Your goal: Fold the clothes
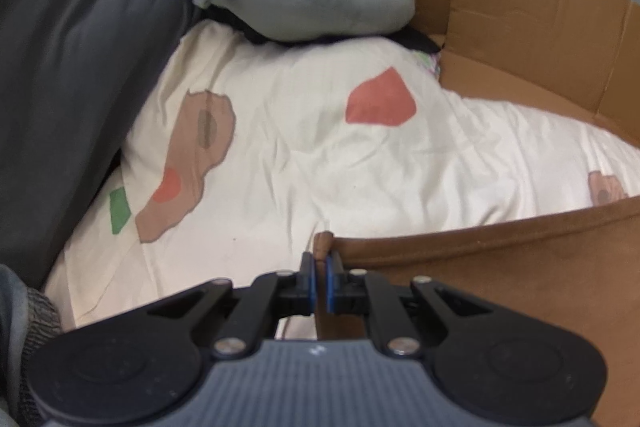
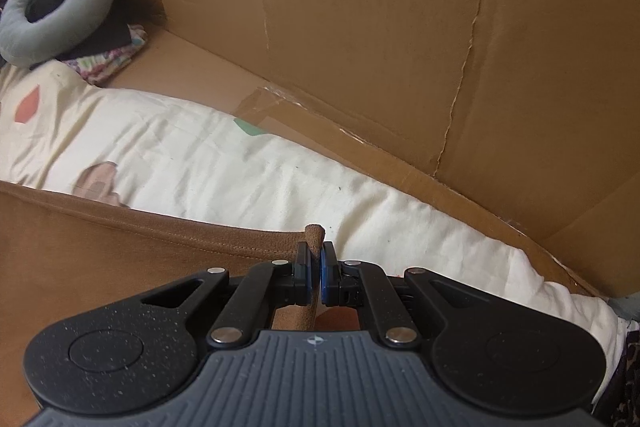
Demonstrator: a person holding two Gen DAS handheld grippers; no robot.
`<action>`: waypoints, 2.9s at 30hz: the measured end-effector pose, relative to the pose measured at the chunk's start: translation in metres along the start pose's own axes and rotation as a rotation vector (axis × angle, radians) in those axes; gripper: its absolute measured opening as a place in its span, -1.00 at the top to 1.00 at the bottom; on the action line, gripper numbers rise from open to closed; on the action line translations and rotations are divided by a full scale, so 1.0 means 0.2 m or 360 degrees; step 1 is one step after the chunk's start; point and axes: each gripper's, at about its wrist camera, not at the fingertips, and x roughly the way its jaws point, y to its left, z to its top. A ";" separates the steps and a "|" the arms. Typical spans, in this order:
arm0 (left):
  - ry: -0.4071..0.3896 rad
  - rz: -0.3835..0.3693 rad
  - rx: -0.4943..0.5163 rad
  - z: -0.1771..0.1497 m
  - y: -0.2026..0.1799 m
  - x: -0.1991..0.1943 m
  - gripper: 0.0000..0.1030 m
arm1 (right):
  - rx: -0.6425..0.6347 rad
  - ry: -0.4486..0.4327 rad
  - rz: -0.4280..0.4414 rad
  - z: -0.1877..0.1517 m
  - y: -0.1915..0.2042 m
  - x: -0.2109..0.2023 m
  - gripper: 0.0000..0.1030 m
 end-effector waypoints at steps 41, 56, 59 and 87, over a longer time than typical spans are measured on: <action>0.0020 -0.0683 -0.0013 -0.55 0.23 -0.79 -0.41 | 0.0163 -0.0072 0.0189 -0.53 0.21 -0.79 0.56; 0.0205 -0.0985 -0.0197 -0.80 0.18 -0.54 -0.40 | 0.0117 0.0082 0.0178 -0.90 0.36 -0.81 0.48; 0.0274 -0.1084 -0.0221 -0.82 0.18 -0.48 -0.36 | 0.0128 0.0118 0.0188 -0.97 0.37 -0.76 0.48; 0.0741 -0.1262 -0.0133 -0.98 0.34 -0.38 0.81 | 0.0252 0.0258 0.0083 -1.19 0.27 -0.52 0.50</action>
